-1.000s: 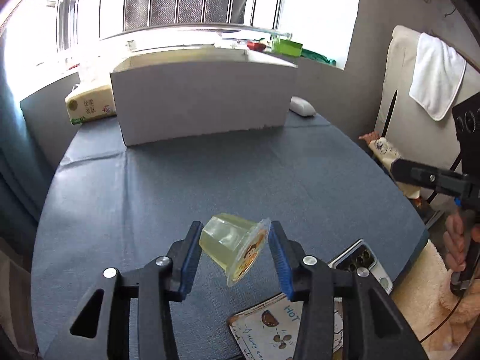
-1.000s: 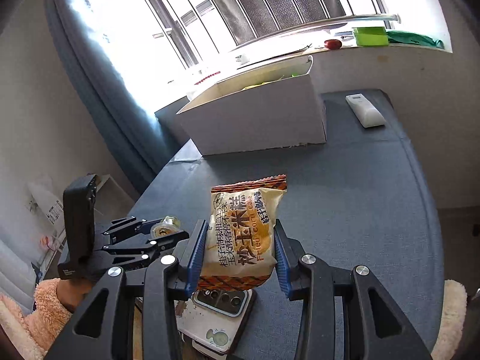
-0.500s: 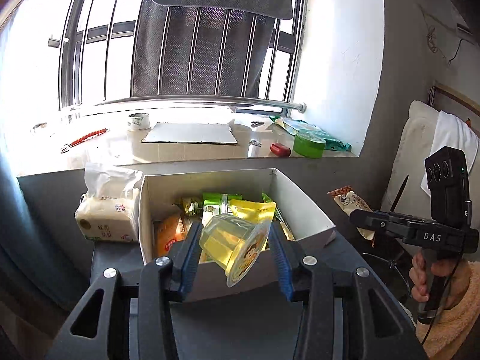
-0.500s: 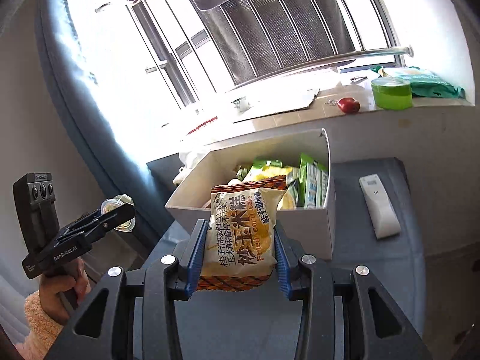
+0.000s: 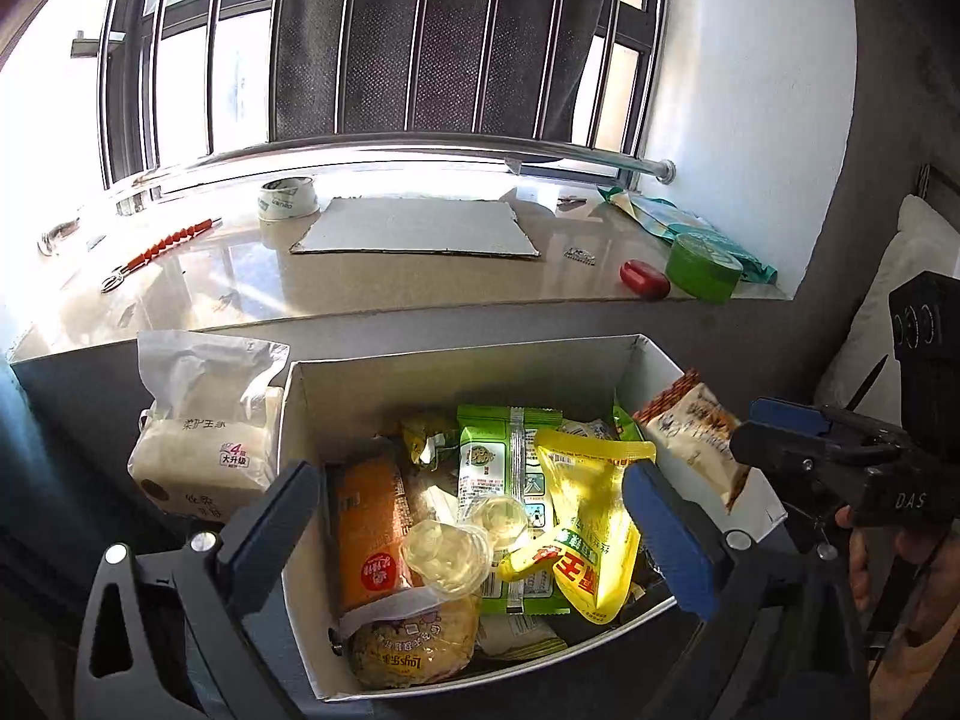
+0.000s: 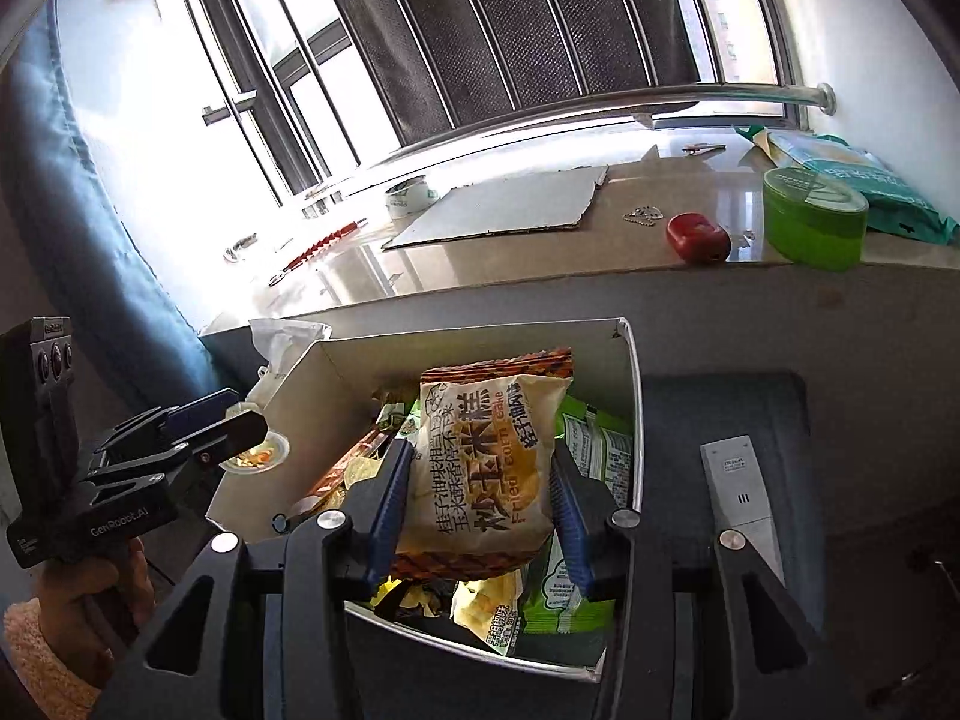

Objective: Organize snacks

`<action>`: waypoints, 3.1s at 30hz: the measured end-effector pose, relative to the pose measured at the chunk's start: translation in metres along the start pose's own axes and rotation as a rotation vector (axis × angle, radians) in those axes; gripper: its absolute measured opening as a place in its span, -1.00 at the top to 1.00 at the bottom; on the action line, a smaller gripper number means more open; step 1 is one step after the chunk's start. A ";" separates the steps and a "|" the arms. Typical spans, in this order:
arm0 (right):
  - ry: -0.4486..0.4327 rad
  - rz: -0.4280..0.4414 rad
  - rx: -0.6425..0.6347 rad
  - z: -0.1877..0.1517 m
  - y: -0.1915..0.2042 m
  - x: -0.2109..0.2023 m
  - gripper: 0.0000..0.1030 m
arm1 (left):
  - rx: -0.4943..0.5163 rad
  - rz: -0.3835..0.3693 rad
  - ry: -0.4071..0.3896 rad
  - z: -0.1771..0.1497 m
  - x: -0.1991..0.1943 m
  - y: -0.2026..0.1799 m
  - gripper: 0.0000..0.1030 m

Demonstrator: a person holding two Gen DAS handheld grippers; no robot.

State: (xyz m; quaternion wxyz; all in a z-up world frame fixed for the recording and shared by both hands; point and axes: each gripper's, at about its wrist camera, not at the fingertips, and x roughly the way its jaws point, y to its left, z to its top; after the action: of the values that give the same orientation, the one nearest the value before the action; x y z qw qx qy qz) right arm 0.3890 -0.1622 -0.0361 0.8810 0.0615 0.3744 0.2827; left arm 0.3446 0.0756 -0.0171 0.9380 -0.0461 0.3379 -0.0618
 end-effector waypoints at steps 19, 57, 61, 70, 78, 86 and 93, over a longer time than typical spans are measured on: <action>-0.213 -0.184 -0.225 -0.048 0.079 -0.104 -1.00 | 0.046 0.086 -0.241 -0.052 -0.147 -0.054 -1.00; -0.126 -0.016 -0.144 -0.210 0.106 -0.212 -1.00 | -0.061 0.106 -0.140 -0.206 -0.245 -0.116 -1.00; -0.125 -0.021 -0.142 -0.210 0.106 -0.213 -1.00 | -0.064 0.102 -0.138 -0.206 -0.244 -0.116 -1.00; -0.121 -0.029 -0.149 -0.210 0.108 -0.211 -1.00 | -0.066 0.102 -0.131 -0.207 -0.242 -0.116 -1.00; -0.115 -0.025 -0.147 -0.211 0.109 -0.212 -1.00 | -0.070 0.099 -0.128 -0.208 -0.242 -0.116 -1.00; -0.114 -0.026 -0.149 -0.211 0.109 -0.212 -1.00 | -0.066 0.098 -0.125 -0.208 -0.240 -0.117 -1.00; -0.111 -0.024 -0.149 -0.211 0.109 -0.211 -1.00 | -0.065 0.097 -0.124 -0.208 -0.240 -0.117 -1.00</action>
State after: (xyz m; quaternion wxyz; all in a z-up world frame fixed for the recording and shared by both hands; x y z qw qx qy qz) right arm 0.0749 -0.2082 -0.0192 0.9058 0.0067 0.3038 0.2954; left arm 0.0180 -0.0141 -0.0111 0.9570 -0.0637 0.2829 -0.0024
